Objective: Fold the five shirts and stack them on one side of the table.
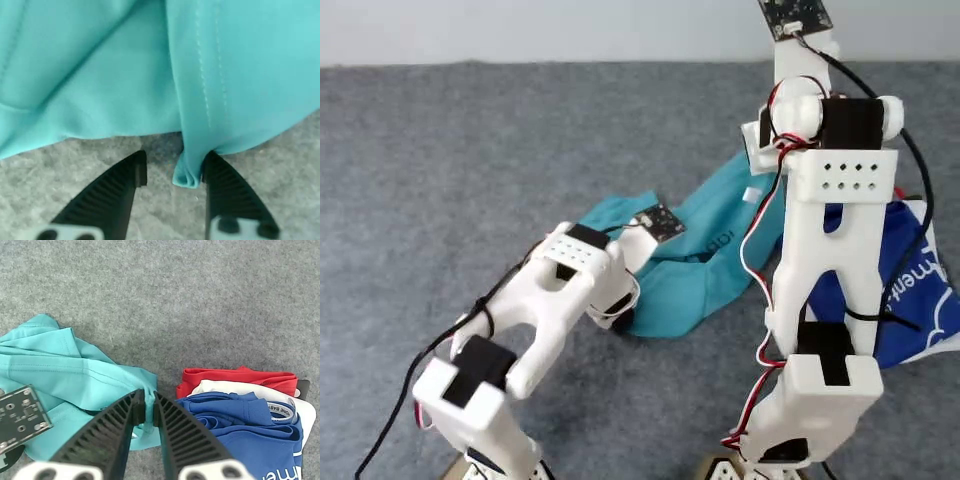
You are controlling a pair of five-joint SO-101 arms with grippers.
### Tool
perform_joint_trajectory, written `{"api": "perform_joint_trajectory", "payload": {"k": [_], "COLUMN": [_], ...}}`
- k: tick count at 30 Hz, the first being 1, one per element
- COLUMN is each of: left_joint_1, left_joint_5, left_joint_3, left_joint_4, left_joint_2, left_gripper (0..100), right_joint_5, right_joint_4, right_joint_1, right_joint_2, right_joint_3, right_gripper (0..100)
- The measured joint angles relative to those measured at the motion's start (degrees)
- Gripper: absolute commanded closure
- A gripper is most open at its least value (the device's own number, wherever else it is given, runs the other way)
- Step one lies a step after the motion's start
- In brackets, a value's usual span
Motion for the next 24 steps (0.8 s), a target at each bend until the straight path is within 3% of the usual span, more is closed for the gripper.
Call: {"api": "perform_joint_trajectory", "payload": {"k": [4,15,20,24], "left_joint_1": [0.8,1.0,-1.8,-10.1], "left_joint_5": [0.0,-0.4,-3.1,-3.1], "left_joint_3": [-2.2,-4.8,-11.6,-21.6], "left_joint_4": [1.6,4.1,13.8,23.7], "left_joint_2": [1.4,1.8,1.8,1.8], "left_gripper": [99,99,99,99], "right_joint_5": [0.0,-2.2,-2.5,-2.5], "right_joint_4": [0.0,0.0,0.0,0.0], "right_joint_1": [-0.1,-0.1,-0.1,-0.1], "right_joint_2": [0.0,0.0,0.0,0.0], "right_joint_3": [0.0,0.0,0.0,0.0], "right_gripper": [98.9,98.9,98.9,98.9]}}
